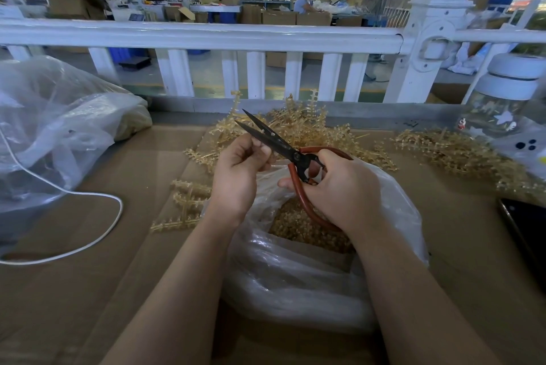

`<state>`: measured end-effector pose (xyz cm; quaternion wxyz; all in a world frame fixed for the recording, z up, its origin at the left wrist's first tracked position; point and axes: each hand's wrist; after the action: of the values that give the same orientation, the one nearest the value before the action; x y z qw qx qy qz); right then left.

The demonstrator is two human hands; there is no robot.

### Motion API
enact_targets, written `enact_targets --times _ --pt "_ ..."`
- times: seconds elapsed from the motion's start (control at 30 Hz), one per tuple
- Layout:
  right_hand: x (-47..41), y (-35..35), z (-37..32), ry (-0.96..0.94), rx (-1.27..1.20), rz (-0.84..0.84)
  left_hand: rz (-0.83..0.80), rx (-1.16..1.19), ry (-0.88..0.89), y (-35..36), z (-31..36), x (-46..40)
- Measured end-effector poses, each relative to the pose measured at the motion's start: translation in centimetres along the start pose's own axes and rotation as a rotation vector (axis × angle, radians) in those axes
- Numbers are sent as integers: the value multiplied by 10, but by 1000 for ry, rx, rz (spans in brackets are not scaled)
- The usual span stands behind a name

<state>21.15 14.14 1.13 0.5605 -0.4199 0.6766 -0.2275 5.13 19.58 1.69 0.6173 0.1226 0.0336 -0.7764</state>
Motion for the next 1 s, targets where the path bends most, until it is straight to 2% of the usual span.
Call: enact_targets --times 0.4,1.0 --pt "3 1 0 -55 -77 69 -56 4 8 4 5 3" --pt "3 3 0 -28 -178 25 -174 134 -4 -1 1 1"
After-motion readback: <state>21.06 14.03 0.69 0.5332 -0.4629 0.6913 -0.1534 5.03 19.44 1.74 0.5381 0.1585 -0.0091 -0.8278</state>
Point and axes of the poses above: each hand's wrist, its own x-axis away from the middle knuckle, its own y-axis out of the palm, z = x × y, and after that the axes turned 10 degrees about -y, right-handed
